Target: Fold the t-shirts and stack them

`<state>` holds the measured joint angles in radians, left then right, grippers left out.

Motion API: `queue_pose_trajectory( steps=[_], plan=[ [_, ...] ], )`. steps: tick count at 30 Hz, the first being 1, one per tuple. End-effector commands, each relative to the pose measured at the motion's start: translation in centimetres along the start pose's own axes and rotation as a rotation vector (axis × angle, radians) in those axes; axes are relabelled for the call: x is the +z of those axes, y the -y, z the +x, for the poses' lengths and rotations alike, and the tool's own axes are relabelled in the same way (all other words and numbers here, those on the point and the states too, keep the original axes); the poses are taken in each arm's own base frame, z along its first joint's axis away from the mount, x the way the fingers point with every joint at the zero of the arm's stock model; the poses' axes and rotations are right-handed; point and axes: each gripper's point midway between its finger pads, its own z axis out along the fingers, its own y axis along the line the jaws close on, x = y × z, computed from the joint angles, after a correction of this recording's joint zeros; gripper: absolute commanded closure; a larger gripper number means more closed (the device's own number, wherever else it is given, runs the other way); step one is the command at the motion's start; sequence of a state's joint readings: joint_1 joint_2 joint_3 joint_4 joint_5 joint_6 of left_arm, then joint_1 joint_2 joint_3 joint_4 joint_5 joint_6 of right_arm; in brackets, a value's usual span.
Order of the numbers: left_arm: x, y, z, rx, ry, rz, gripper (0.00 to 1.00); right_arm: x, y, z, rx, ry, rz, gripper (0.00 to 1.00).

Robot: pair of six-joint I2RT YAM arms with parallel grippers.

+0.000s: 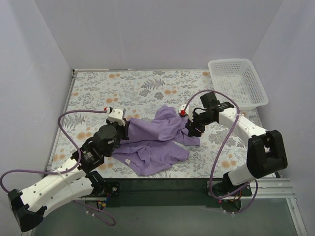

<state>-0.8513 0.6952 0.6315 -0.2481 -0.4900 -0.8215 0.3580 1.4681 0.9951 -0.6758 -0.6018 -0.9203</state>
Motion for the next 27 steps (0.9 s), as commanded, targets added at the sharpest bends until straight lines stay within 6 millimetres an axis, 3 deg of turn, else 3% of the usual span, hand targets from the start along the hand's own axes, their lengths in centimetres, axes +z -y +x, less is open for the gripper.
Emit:
queue_pose_trajectory(
  steps=[1, 6, 14, 17, 22, 27],
  plan=[
    [-0.9, -2.0, -2.6, -0.154, 0.054, -0.127, 1.0, -0.1, 3.4, -2.1, -0.016, -0.005, 0.12, 0.43],
    [-2.5, -3.3, -5.7, -0.216, 0.129, -0.172, 1.0, 1.9, 4.2, -1.4, -0.013, -0.07, 0.129, 0.43],
    [-4.5, -4.9, -7.8, -0.221, 0.195, -0.211, 1.0, 2.8, 6.9, -0.9, 0.105, -0.11, 0.238, 0.44],
    [-5.1, -5.2, -8.6, -0.218, 0.208, -0.214, 1.0, 2.9, 5.9, -0.8, 0.118, -0.092, 0.205, 0.44],
    [-5.4, -5.3, -9.4, -0.213, 0.223, -0.207, 1.0, 3.6, 1.6, -0.2, 0.133, -0.031, 0.076, 0.46],
    [-5.7, -5.1, -10.5, -0.221, 0.249, -0.191, 1.0, 4.6, 2.3, 1.9, 0.166, -0.107, 0.12, 0.46]
  ],
)
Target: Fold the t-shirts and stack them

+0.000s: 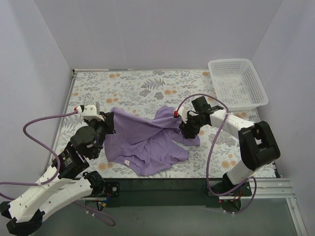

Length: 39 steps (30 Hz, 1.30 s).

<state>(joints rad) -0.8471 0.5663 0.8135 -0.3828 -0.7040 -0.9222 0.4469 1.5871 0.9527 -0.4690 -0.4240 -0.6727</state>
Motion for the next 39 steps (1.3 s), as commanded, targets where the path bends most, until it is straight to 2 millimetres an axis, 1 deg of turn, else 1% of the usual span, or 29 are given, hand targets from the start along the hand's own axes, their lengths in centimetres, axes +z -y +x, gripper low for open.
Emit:
queue_pose_trajectory(
  steps=[1, 3, 6, 8, 9, 10, 11, 12, 15, 16, 17, 19, 20, 21, 24, 25, 26, 27, 28, 29, 31, 32, 33, 34, 35, 36, 37, 38, 39],
  plan=[
    [-0.4, -0.2, -2.5, -0.019, 0.054, -0.007, 1.0, 0.5, 1.0, -0.5, 0.024, 0.003, 0.035, 0.47],
    [-0.4, 0.0, -2.7, -0.018, 0.052, -0.002, 1.0, 1.1, 1.3, -0.2, 0.04, -0.016, 0.03, 0.47],
    [-0.4, 0.1, -2.2, -0.021, 0.034, 0.005, 1.0, 1.6, 1.8, 0.0, 0.06, -0.034, 0.034, 0.53],
    [-0.6, 0.0, -2.2, -0.031, 0.037, 0.004, 1.0, 1.7, 1.9, 0.1, 0.064, -0.04, 0.035, 0.63],
    [-0.6, -0.1, -2.0, -0.029, 0.034, 0.005, 1.0, 1.7, 1.8, 0.1, 0.062, -0.04, 0.034, 0.68],
    [-0.6, -0.1, -2.1, -0.034, 0.038, 0.006, 1.0, 1.6, 1.8, 0.0, 0.063, -0.037, 0.033, 0.86],
    [-0.7, -0.2, -2.2, -0.035, 0.041, 0.005, 1.0, 1.2, 1.8, -0.4, 0.052, -0.027, 0.039, 0.95],
    [-0.7, -0.2, -2.1, -0.032, 0.04, 0.002, 1.0, 0.9, 1.8, -0.7, 0.044, -0.018, 0.044, 0.99],
    [-0.8, -0.3, -2.7, -0.026, 0.052, 0.003, 1.0, -1.0, 1.8, -2.2, -0.005, 0.022, 0.068, 0.99],
    [-1.0, -0.3, -3.4, -0.029, 0.063, 0.005, 1.0, -1.6, 1.7, -2.7, -0.024, 0.036, 0.072, 0.99],
    [-1.0, -0.3, -3.8, -0.029, 0.071, 0.002, 1.0, -2.8, 1.5, -3.7, -0.056, 0.07, 0.086, 0.99],
    [-1.3, -0.5, -5.0, -0.019, 0.093, -0.003, 1.0, -4.6, 1.5, -4.9, -0.103, 0.097, 0.101, 0.99],
    [-1.7, -0.6, -6.5, -0.025, 0.124, -0.001, 1.0, -6.6, 1.7, -6.2, -0.14, 0.132, 0.128, 0.99],
    [-1.9, -0.6, -7.1, -0.025, 0.136, 0.001, 1.0, -7.7, 1.6, -7.1, -0.155, 0.155, 0.143, 0.99],
    [-3.1, -0.8, -10.4, -0.058, 0.21, 0.013, 1.0, -11.8, 1.5, -9.4, -0.233, 0.222, 0.204, 0.99],
    [-3.5, -0.9, -11.7, -0.067, 0.244, 0.018, 1.0, -13.7, 1.9, -10.9, -0.283, 0.26, 0.246, 0.99],
    [-4.0, -1.0, -13.0, -0.086, 0.275, 0.027, 1.0, -15.6, 1.6, -12.0, -0.321, 0.292, 0.28, 0.99],
    [-4.5, -1.0, -14.2, -0.103, 0.309, 0.038, 1.0, -16.6, 1.4, -12.5, -0.342, 0.299, 0.294, 0.99],
    [-5.2, -1.0, -15.3, -0.107, 0.342, 0.061, 1.0, -19.0, 1.6, -14.3, -0.401, 0.334, 0.342, 0.99],
    [-5.7, -1.0, -16.2, -0.109, 0.373, 0.08, 1.0, -20.5, 1.6, -15.1, -0.432, 0.346, 0.382, 0.99],
    [-7.4, -0.7, -19.4, -0.13, 0.482, 0.137, 1.0, -23.4, 2.0, -16.7, -0.468, 0.369, 0.454, 0.99],
    [-8.4, -1.3, -20.9, -0.111, 0.537, 0.14, 1.0, -26.1, 2.3, -18.4, -0.499, 0.402, 0.517, 0.99],
    [-9.9, -1.9, -23.1, -0.14, 0.601, 0.145, 1.0, -27.9, 2.3, -19.3, -0.516, 0.423, 0.552, 0.99],
    [-10.8, -2.2, -24.4, -0.144, 0.632, 0.15, 1.0, -29.6, 2.6, -19.8, -0.52, 0.435, 0.592, 0.99],
    [-11.4, -2.1, -25.4, -0.137, 0.654, 0.171, 1.0, -32.6, 2.3, -21.3, -0.55, 0.472, 0.653, 0.99],
    [-12.2, -2.2, -26.3, -0.145, 0.676, 0.184, 1.0, -34.2, 2.1, -21.9, -0.564, 0.493, 0.687, 0.99],
    [-13.6, -2.6, -28.0, -0.165, 0.719, 0.203, 1.0, -35.7, 2.1, -22.2, -0.571, 0.505, 0.723, 0.99],
    [-14.2, -2.3, -28.6, -0.163, 0.738, 0.237, 1.0, -38.6, 1.3, -23.3, -0.597, 0.544, 0.787, 0.99],
    [-14.9, -2.2, -29.2, -0.168, 0.755, 0.257, 1.0, -40.0, 0.8, -23.7, -0.606, 0.566, 0.818, 0.99]
  ],
)
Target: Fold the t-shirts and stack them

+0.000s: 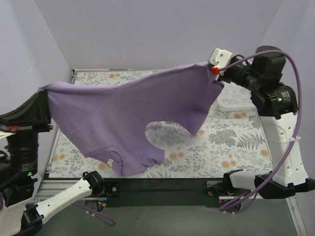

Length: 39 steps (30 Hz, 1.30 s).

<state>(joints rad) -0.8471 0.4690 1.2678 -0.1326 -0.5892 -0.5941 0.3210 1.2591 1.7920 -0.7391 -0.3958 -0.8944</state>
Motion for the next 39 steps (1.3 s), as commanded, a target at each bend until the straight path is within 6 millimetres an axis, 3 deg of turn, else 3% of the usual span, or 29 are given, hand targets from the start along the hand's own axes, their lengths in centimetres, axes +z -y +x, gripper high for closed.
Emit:
queue_pose_trajectory(
  steps=[1, 6, 9, 12, 15, 17, 19, 20, 21, 23, 24, 25, 26, 27, 28, 30, 32, 33, 34, 35, 36, 37, 39],
  plan=[
    [-0.4, 1.1, -6.3, -0.025, 0.156, 0.095, 1.0, -4.6, 4.4, -4.5, -0.093, 0.061, 0.164, 0.99],
    [-0.4, 3.8, -8.4, -0.054, 0.191, 0.235, 1.0, -10.8, 8.1, -10.0, -0.145, 0.159, 0.361, 0.99],
    [-0.2, 5.6, -9.2, -0.063, 0.202, 0.312, 1.0, -13.0, 9.2, -11.6, -0.152, 0.189, 0.44, 0.99],
    [0.5, 6.6, -9.5, -0.067, 0.203, 0.338, 1.0, -13.7, 9.5, -11.9, -0.144, 0.198, 0.465, 0.99],
    [1.2, 6.8, -9.3, -0.046, 0.2, 0.33, 1.0, -12.7, 9.2, -11.1, -0.128, 0.187, 0.439, 0.99],
    [1.8, 6.1, -8.8, -0.028, 0.192, 0.274, 1.0, -11.0, 9.0, -9.7, -0.102, 0.164, 0.411, 0.99],
    [2.8, 5.3, -6.5, -0.002, 0.167, 0.203, 1.0, -9.1, 8.8, -8.2, -0.069, 0.139, 0.381, 0.99],
    [3.3, 3.9, -5.5, 0.028, 0.162, 0.119, 1.0, -7.1, 8.2, -6.4, -0.038, 0.114, 0.347, 0.99],
    [4.0, 3.3, -2.5, 0.054, 0.135, 0.061, 1.0, -6.1, 7.9, -5.4, -0.021, 0.101, 0.332, 0.99],
    [4.5, 1.6, 1.2, 0.132, 0.076, -0.054, 1.0, -2.5, 6.7, -2.1, 0.034, 0.059, 0.27, 0.99],
    [4.7, 1.3, 1.8, 0.125, 0.095, -0.09, 1.0, -1.3, 6.1, -1.0, 0.073, 0.048, 0.242, 0.99],
    [4.7, 1.5, 5.9, 0.18, 0.039, -0.098, 1.0, -0.1, 5.5, 0.0, 0.103, 0.039, 0.215, 0.99],
    [4.6, 1.0, 7.0, 0.2, 0.04, -0.128, 1.0, 2.0, 4.5, 1.3, 0.137, 0.035, 0.159, 0.99],
    [4.6, 0.3, 6.9, 0.198, 0.083, -0.177, 1.0, 3.6, 3.5, 2.7, 0.17, 0.024, 0.121, 0.99],
    [4.5, 0.2, 10.1, 0.248, 0.046, -0.187, 1.0, 5.8, 2.6, 4.5, 0.232, 0.001, 0.079, 0.99],
    [4.9, -0.1, 12.0, 0.24, 0.054, -0.208, 1.0, 8.6, 1.4, 6.1, 0.277, -0.01, 0.04, 0.99],
    [6.9, -2.7, 15.6, 0.253, 0.003, -0.277, 1.0, 12.0, 0.5, 9.1, 0.354, -0.062, 0.019, 0.99],
    [7.4, -4.5, 19.3, 0.278, -0.117, -0.287, 1.0, 13.2, 0.3, 10.0, 0.377, -0.076, 0.016, 0.99],
    [9.0, -8.2, 21.8, 0.179, -0.147, -0.336, 1.0, 14.2, 1.0, 10.1, 0.381, -0.065, 0.037, 0.99],
    [9.1, -10.4, 23.8, 0.157, -0.192, -0.361, 1.0, 16.3, 0.3, 12.3, 0.43, -0.106, 0.029, 0.99],
    [9.8, -12.9, 26.6, 0.153, -0.236, -0.405, 1.0, 17.3, 0.6, 12.8, 0.442, -0.111, 0.037, 0.99],
    [10.2, -15.7, 27.6, 0.104, -0.242, -0.456, 1.0, 19.2, 1.0, 14.1, 0.459, -0.119, 0.052, 0.99],
    [11.6, -18.7, 29.6, 0.04, -0.295, -0.499, 1.0, 20.9, 2.1, 15.5, 0.487, -0.145, 0.109, 0.99]
  ],
)
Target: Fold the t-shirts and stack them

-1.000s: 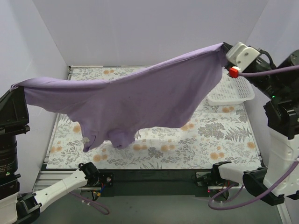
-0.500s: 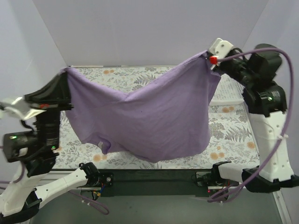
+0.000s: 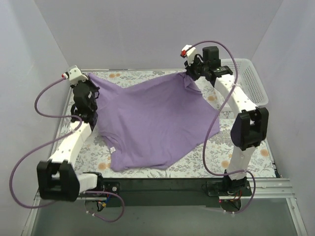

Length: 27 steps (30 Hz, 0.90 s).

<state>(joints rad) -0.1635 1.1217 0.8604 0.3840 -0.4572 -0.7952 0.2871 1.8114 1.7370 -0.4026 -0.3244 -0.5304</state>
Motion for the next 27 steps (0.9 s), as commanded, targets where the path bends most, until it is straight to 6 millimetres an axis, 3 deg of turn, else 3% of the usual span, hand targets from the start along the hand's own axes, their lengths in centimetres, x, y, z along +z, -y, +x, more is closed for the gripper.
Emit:
queue_pose_trajectory(
  steps=[1, 2, 3, 4, 5, 6, 7, 8, 9, 10, 11, 12, 13, 14, 15, 16, 17, 18, 19, 20, 21, 22, 23, 24, 25, 26, 27],
  plan=[
    [4.9, -0.4, 5.6, -0.266, -0.191, 0.036, 1.0, 2.8, 4.6, -3.9, 0.035, 0.119, 0.167, 0.99],
    [6.1, -1.2, 6.8, -0.307, -0.229, 0.017, 1.0, 3.2, 6.4, -4.3, 0.029, 0.126, 0.256, 0.99],
    [7.7, -1.1, 9.1, -0.322, -0.309, 0.014, 1.0, 4.0, 6.6, -4.2, 0.013, 0.116, 0.3, 0.99],
    [8.8, -2.0, 10.4, -0.342, -0.365, -0.008, 1.0, 5.0, 7.1, -3.1, 0.005, 0.09, 0.348, 0.72],
    [9.6, -1.7, 11.3, -0.373, -0.429, 0.001, 0.7, 4.9, 8.7, -2.6, 0.004, 0.071, 0.459, 0.59],
    [9.4, -2.1, 13.3, -0.372, -0.528, -0.039, 0.59, 4.7, 9.5, -2.3, 0.026, 0.062, 0.512, 0.5],
    [10.9, -2.0, 13.1, -0.372, -0.542, -0.043, 0.52, 4.3, 10.1, -2.0, 0.04, 0.052, 0.549, 0.38],
    [10.9, -1.6, 13.0, -0.37, -0.567, -0.023, 0.48, 3.6, 10.6, -2.2, 0.053, 0.06, 0.565, 0.35],
    [10.9, -1.8, 12.6, -0.333, -0.564, -0.019, 0.41, 3.4, 10.4, -1.2, 0.066, 0.047, 0.548, 0.34],
    [10.7, -1.5, 10.2, -0.315, -0.521, 0.008, 0.32, 1.4, 10.3, -2.6, 0.065, 0.086, 0.543, 0.29],
    [10.3, -1.4, 8.9, -0.297, -0.498, 0.019, 0.27, 1.2, 9.1, -2.9, 0.045, 0.105, 0.481, 0.25],
    [9.2, -1.0, 6.3, -0.267, -0.46, 0.051, 0.16, 1.3, 6.9, -0.8, 0.026, 0.053, 0.389, 0.2],
    [8.3, -0.8, 5.3, -0.259, -0.456, 0.071, 0.16, -0.5, 4.8, -1.9, -0.086, 0.075, 0.28, 0.14],
    [6.9, -0.7, 5.7, -0.259, -0.483, 0.087, 0.16, -0.5, -0.1, -2.2, -0.159, 0.138, 0.024, 0.11],
    [4.5, 0.7, 4.4, -0.278, -0.511, 0.173, 0.16, -1.2, -5.1, 2.0, -0.152, 0.047, -0.191, 0.09],
    [2.9, 1.3, 4.5, -0.299, -0.542, 0.211, 0.15, -3.2, -8.2, 2.7, -0.326, 0.072, -0.344, 0.09],
    [0.4, 1.4, 7.2, -0.323, -0.633, 0.234, 0.16, -4.7, -12.2, 3.4, -0.342, 0.135, -0.518, 0.09],
    [-2.5, 2.8, 6.6, -0.356, -0.674, 0.329, 0.16, -5.6, -15.0, 5.1, -0.346, 0.125, -0.613, 0.11],
    [-4.6, 3.2, 7.7, -0.394, -0.725, 0.364, 0.19, -7.2, -18.2, 8.4, -0.323, 0.082, -0.702, 0.12],
    [-7.2, 2.8, 10.4, -0.422, -0.805, 0.37, 0.19, -7.7, -20.0, 10.3, -0.327, 0.055, -0.74, 0.13],
    [-9.4, 3.3, 9.8, -0.435, -0.8, 0.419, 0.2, -8.2, -23.1, 11.3, -0.352, 0.032, -0.807, 0.15],
    [-11.1, 3.7, 10.1, -0.471, -0.826, 0.449, 0.2, -9.0, -25.5, 14.3, -0.37, -0.044, -0.849, 0.17],
    [-12.2, 3.6, 10.2, -0.483, -0.825, 0.452, 0.2, -9.2, -27.3, 15.1, -0.371, -0.08, -0.869, 0.19],
    [-13.8, 3.3, 10.5, -0.489, -0.824, 0.458, 0.2, -9.5, -30.5, 15.2, -0.424, -0.096, -0.924, 0.2],
    [-14.6, 3.3, 10.4, -0.494, -0.822, 0.461, 0.2, -9.4, -31.5, 16.7, -0.457, -0.159, -0.892, 0.2],
    [-15.4, 3.0, 10.7, -0.498, -0.84, 0.44, 0.2, -8.1, -32.1, 15.3, -0.47, -0.123, -0.832, 0.2],
    [-16.0, 2.8, 10.2, -0.497, -0.821, 0.441, 0.2, -8.1, -34.2, 14.7, -0.528, -0.104, -0.852, 0.2]
  ],
)
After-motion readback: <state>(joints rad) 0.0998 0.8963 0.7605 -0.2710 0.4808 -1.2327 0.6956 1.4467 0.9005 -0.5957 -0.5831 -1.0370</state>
